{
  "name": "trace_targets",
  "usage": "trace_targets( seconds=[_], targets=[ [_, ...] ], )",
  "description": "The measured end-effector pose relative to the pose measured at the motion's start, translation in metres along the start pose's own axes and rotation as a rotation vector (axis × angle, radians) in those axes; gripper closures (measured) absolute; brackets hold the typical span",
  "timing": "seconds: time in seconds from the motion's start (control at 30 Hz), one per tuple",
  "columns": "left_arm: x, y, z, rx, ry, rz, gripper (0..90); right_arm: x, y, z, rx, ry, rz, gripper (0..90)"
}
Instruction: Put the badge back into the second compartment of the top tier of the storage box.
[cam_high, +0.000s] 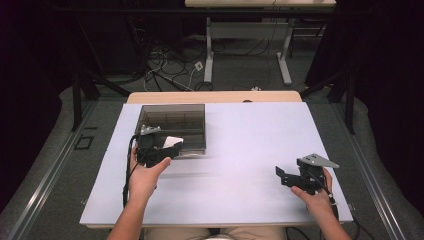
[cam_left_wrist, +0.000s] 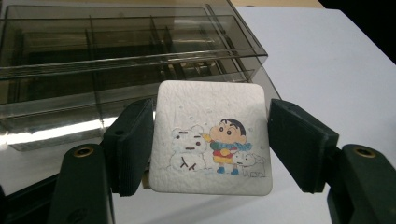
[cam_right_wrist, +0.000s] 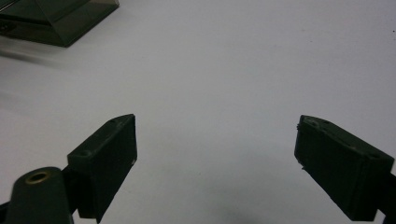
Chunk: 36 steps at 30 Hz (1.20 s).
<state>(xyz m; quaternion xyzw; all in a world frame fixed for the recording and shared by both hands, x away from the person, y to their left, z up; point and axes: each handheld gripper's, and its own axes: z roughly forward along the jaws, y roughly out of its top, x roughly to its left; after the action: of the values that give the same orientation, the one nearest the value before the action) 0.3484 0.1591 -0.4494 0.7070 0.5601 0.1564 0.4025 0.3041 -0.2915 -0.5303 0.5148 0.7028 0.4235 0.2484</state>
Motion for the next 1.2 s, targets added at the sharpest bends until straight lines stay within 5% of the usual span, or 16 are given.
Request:
trace_targets(
  seconds=[0.73, 1.2],
  targets=[
    [0.026, 0.003, -0.005, -0.045, 0.057, -0.089, 33.5, 0.000, 0.000, 0.000, 0.002, -0.001, 0.002, 13.1],
    [0.026, 0.007, 0.007, -0.037, 0.063, -0.109, 33.5, 0.001, 0.000, 0.000, 0.000, 0.002, 0.006, 13.1]
  ],
)
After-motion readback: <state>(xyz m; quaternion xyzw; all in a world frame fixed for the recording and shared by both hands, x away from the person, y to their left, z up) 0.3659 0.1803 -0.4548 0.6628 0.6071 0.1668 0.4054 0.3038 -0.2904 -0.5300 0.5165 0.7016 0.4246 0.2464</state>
